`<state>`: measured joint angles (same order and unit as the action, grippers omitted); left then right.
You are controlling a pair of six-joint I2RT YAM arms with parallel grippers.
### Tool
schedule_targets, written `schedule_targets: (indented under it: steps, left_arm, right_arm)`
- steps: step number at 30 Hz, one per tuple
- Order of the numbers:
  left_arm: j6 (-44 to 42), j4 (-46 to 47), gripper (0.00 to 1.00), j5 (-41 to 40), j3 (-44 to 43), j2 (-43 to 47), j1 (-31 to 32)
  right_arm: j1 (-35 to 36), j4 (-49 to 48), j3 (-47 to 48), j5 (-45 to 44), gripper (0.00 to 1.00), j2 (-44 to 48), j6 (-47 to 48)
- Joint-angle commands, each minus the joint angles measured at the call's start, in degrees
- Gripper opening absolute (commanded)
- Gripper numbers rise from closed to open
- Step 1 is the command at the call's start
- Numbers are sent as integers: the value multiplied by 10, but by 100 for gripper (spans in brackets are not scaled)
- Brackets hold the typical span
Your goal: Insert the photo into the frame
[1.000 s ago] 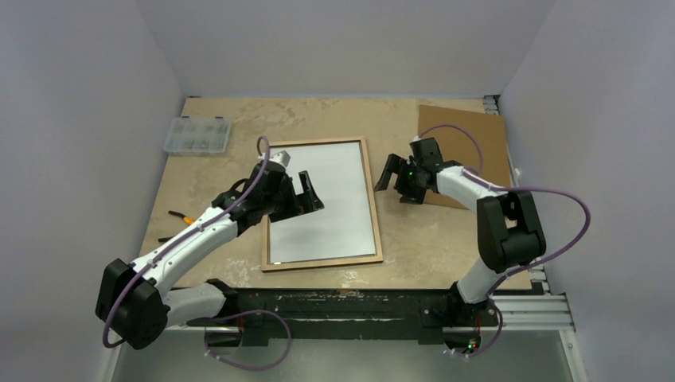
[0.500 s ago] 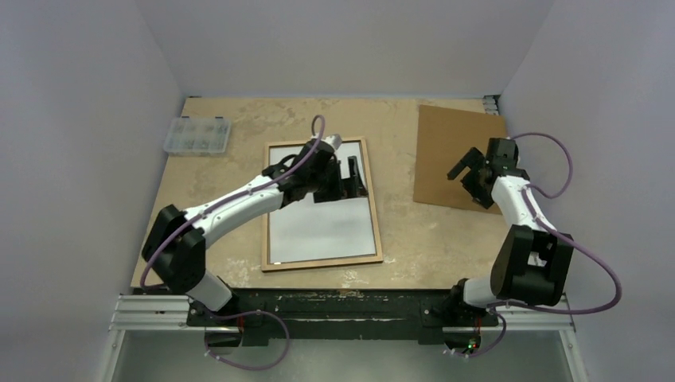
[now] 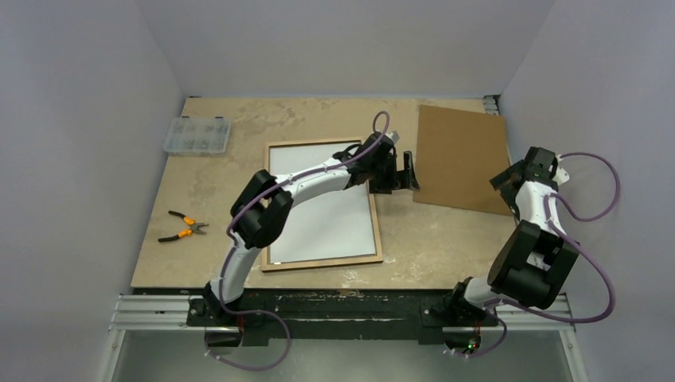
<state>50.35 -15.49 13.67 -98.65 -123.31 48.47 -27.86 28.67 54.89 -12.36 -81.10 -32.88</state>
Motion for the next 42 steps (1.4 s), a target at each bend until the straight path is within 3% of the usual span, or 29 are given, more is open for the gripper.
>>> schedule_targets:
  steps: [1,6,12,19,29,36,42]
  left_arm:
    - [37,23,98,-16,-75,-48,-3]
    - [44,11,98,-48,-140,-114,-5]
    - [66,28,97,-78,-158,-153,-16]
    - [119,74,95,-40,-178,-205,-30]
    - [195,145,93,33,-202,-258,-39]
    - [217,193,92,82,-258,-297,-36]
    - [227,273,87,100,-224,-277,-35]
  right_arm:
    - [-11,-40,10,-62,99,-24,-11]
    - [-12,-66,27,-70,99,-80,-21]
    - [-15,-76,62,-69,99,-142,-38]
    - [-17,-101,74,-74,98,-181,-44]
    - [-17,-97,128,34,98,-270,-39]
    - [-20,-123,120,109,98,-267,-37]
    - [-21,-144,101,149,98,-248,-39]
